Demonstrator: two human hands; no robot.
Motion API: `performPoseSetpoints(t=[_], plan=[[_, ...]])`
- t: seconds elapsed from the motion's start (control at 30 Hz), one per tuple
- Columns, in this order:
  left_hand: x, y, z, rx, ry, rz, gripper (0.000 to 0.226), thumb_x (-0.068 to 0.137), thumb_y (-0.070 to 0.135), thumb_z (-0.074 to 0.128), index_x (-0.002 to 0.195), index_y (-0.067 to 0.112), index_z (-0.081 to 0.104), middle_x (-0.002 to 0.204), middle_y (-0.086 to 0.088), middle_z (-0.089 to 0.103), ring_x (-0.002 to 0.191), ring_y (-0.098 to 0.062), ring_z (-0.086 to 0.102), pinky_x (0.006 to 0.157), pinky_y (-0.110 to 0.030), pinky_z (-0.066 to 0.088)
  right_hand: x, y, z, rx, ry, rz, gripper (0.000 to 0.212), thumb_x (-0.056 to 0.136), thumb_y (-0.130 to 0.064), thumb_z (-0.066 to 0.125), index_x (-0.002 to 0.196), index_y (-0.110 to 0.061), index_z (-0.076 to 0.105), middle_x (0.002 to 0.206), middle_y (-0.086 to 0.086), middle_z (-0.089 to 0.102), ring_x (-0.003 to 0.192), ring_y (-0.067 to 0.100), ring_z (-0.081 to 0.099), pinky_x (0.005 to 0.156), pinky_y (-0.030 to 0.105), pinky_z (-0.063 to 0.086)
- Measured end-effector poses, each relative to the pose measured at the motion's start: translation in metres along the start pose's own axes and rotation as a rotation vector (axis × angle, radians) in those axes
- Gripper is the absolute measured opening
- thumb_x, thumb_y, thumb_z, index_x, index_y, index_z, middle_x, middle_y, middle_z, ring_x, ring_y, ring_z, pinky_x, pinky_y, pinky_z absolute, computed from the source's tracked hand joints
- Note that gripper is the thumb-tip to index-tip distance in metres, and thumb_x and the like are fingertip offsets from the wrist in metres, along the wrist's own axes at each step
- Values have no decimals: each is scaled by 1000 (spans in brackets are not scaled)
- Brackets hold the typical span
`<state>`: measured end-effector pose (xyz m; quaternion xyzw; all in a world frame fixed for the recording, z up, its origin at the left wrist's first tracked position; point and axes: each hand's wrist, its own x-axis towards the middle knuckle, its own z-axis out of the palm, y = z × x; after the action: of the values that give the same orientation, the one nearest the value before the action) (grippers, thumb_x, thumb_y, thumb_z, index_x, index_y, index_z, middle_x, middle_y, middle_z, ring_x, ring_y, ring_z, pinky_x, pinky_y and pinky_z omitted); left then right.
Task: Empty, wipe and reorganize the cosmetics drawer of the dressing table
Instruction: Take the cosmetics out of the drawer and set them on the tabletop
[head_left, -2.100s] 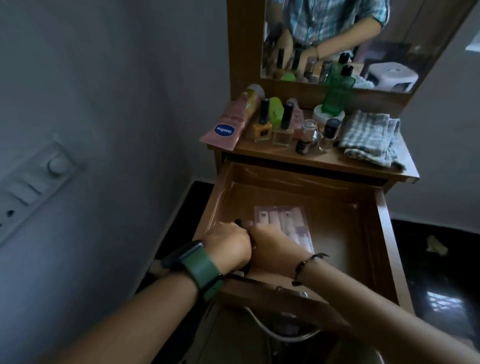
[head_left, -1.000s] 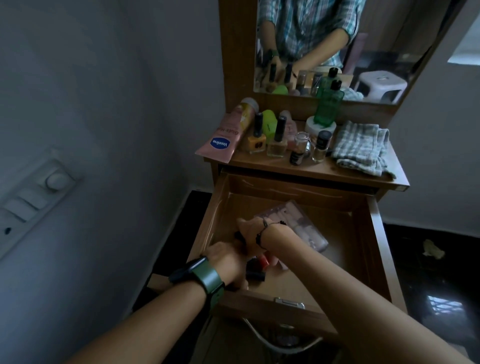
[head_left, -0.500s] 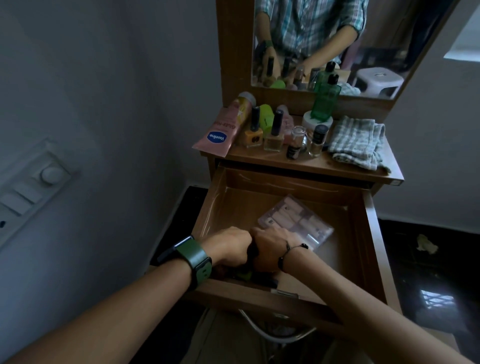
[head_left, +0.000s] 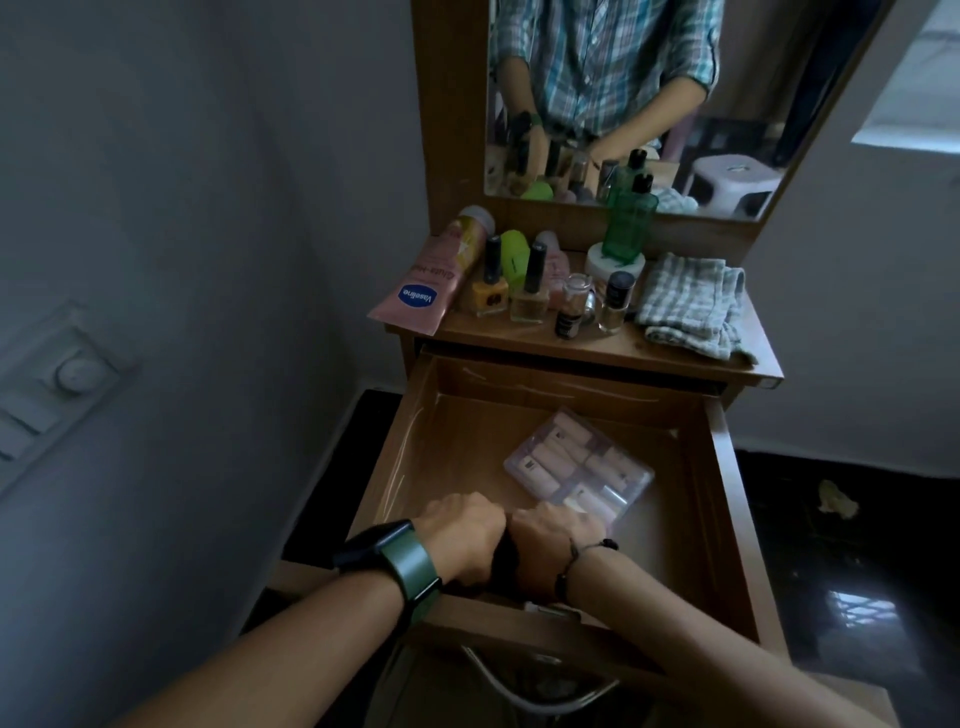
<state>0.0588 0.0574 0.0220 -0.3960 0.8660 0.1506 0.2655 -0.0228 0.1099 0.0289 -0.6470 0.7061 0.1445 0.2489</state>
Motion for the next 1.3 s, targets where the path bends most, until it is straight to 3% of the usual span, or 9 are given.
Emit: performPoseSetpoints(t=[0.1, 0.3, 0.43, 0.6, 0.77, 0.93, 1.07, 1.2, 1.3], plan=[[0, -3, -2, -55, -30, -34, 34, 84, 19, 62, 117, 13, 57, 122, -10, 59, 110, -29, 60, 92, -37, 52, 5, -2, -1, 79, -11, 44, 19, 92, -23, 50, 95, -7, 60, 119, 13, 62, 108, 30, 59, 87, 36, 48], [-16, -2, -33, -197, -42, -21, 33, 82, 21, 66, 113, 13, 58, 116, -6, 59, 101, -22, 62, 84, -33, 55, -12, 8, -23, 90, 58, -54, 26, 86, -28, 58, 107, -13, 60, 97, 7, 62, 85, 23, 61, 68, 28, 49], [-50, -11, -100, -402, 84, 109, 30, 83, 23, 66, 111, 20, 55, 100, 3, 56, 73, -11, 59, 59, -24, 52, -48, 23, -89, 58, 180, -37, 24, 82, -32, 62, 103, -20, 62, 89, 1, 62, 77, 16, 61, 65, 26, 52], [-83, -26, -198, -823, 438, 330, 28, 84, -6, 56, 90, 20, 63, 85, -1, 64, 53, -3, 64, 54, -17, 55, -81, 57, -193, 90, 457, 22, 21, 84, -29, 63, 99, -14, 63, 73, -1, 58, 48, 4, 47, 35, 7, 38], [-40, -17, -265, -1059, 714, 378, 14, 89, -3, 53, 83, 7, 61, 82, -7, 64, 68, -10, 67, 54, -12, 54, -32, 75, -262, -179, 677, 171, 32, 82, -27, 67, 107, -7, 62, 89, 12, 57, 64, 20, 48, 54, 26, 43], [42, -18, -272, -836, 777, 250, 21, 90, 3, 55, 70, 13, 57, 71, -4, 59, 64, -16, 61, 60, -24, 56, 34, 71, -269, -547, 502, 223, 36, 75, -21, 71, 107, -9, 58, 73, 5, 45, 78, 26, 53, 60, 36, 44], [79, -26, -257, -759, 789, 203, 11, 87, 7, 60, 94, 2, 68, 83, -12, 65, 74, -20, 63, 72, -31, 56, 59, 75, -264, -608, 491, 173, 35, 86, -18, 58, 118, -6, 53, 92, 12, 56, 90, 30, 55, 72, 39, 41], [94, -31, -251, -768, 801, 234, 18, 87, 2, 56, 101, -2, 66, 80, -10, 62, 72, -20, 61, 72, -33, 57, 79, 83, -265, -659, 503, 132, 34, 86, -19, 58, 118, -8, 53, 67, 4, 39, 76, 25, 49, 65, 34, 42], [103, -33, -250, -749, 811, 254, 18, 88, 1, 54, 100, -5, 65, 85, -14, 61, 78, -21, 61, 73, -34, 57, 85, 84, -270, -680, 473, 124, 31, 80, -14, 65, 109, -7, 58, 64, 3, 34, 72, 25, 49, 63, 33, 43]])
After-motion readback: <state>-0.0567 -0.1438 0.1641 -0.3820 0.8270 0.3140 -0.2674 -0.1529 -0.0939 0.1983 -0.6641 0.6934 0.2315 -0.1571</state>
